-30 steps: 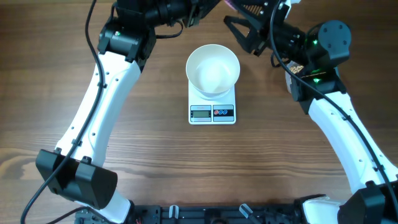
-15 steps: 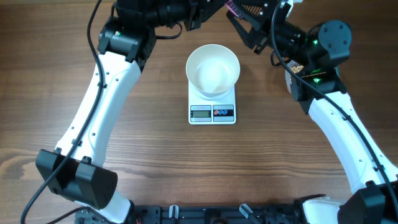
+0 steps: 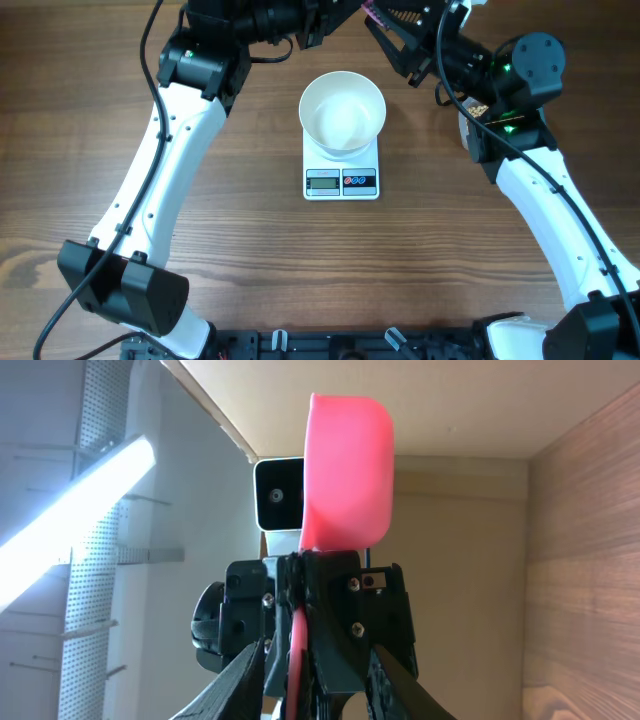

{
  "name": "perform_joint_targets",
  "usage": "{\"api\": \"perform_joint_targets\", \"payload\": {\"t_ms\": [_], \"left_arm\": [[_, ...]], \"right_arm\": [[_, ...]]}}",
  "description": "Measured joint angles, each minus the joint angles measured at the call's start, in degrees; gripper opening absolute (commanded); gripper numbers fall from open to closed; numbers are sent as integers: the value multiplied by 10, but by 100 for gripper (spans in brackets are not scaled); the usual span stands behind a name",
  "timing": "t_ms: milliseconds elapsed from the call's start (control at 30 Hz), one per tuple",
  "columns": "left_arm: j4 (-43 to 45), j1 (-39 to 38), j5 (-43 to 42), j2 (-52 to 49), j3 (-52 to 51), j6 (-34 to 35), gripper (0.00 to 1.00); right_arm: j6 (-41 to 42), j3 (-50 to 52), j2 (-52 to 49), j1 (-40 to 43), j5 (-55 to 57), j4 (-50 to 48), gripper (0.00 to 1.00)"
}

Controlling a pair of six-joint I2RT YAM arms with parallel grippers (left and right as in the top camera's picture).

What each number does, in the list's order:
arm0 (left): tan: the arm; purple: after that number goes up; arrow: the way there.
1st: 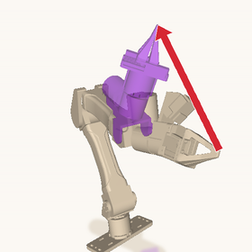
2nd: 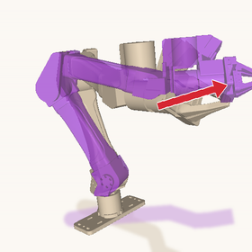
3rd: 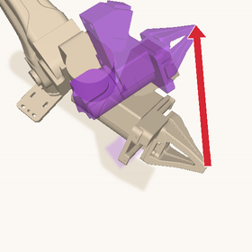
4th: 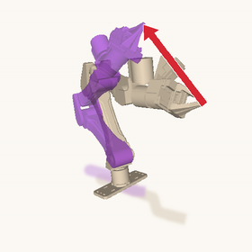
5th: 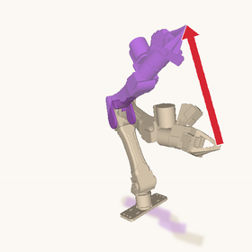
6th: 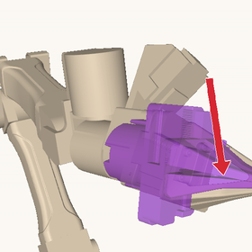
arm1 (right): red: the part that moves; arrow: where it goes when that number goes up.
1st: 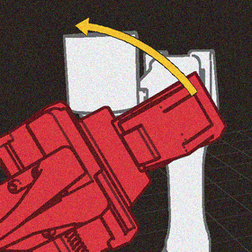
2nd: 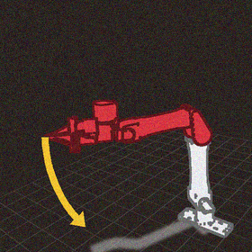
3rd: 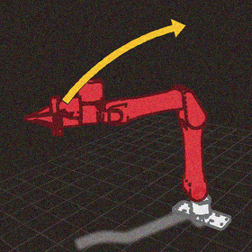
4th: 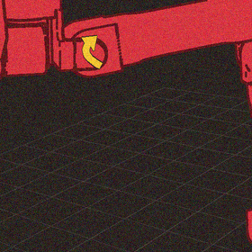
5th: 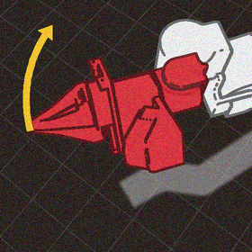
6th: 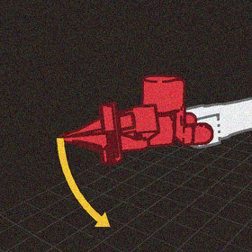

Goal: Scoop item into bowl and weigh 150g on scale
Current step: 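Grasp the scoop handle with the right gripper beside the left gripper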

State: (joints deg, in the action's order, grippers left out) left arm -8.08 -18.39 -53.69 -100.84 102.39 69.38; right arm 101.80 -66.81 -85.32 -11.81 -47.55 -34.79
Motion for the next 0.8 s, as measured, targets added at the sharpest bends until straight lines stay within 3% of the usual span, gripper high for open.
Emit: {"api": "perform_joint_targets", "payload": {"t_ms": [433,800], "left_arm": [[0,0,7,0,0,0,4],[0,-1,7,0,0,0,4]], "right_arm": [[5,0,0,0,-1,0,23],[11,0,0,0,-2,0,23]]}}
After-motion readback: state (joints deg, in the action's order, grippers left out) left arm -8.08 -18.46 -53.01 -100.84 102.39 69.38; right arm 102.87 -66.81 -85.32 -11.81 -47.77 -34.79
